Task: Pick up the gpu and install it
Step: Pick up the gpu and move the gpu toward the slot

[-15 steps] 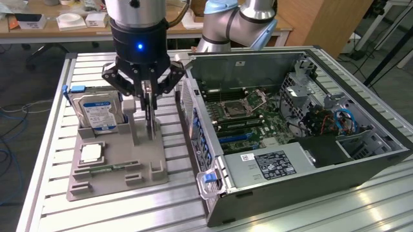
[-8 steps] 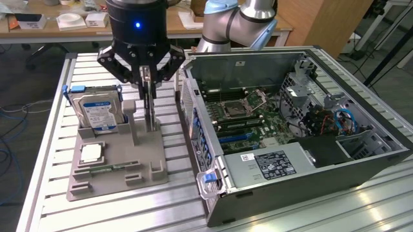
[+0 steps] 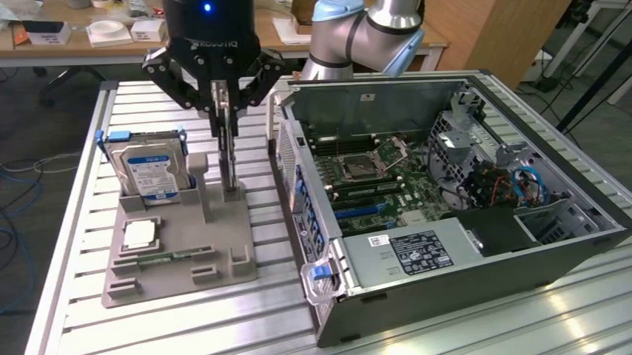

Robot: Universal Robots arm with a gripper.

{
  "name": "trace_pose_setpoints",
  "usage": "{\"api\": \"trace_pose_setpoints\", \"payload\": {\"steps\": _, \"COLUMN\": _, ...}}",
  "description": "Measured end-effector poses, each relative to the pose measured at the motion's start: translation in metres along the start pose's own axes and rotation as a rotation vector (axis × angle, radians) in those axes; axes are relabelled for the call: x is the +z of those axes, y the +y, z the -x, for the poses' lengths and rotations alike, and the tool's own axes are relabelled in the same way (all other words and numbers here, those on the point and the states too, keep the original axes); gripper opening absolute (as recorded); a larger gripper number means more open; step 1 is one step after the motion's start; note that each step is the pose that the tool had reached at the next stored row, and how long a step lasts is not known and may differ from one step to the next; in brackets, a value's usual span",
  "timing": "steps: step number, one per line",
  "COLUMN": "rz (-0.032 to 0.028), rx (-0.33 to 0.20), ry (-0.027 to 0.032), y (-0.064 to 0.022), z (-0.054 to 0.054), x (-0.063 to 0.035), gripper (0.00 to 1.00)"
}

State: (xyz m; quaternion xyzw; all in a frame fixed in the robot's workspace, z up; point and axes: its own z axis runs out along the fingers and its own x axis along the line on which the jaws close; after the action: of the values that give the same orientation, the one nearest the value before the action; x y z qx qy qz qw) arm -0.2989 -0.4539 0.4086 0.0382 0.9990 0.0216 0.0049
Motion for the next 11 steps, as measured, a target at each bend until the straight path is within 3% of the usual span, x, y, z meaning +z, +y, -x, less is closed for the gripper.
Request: {"api": "trace_pose_setpoints", "payload": {"steps": 11, "rz": 0.0, "rx": 0.0, "ry": 0.0, "y": 0.0013, "z": 0.0, "x": -0.029, "gripper": 0.26}}
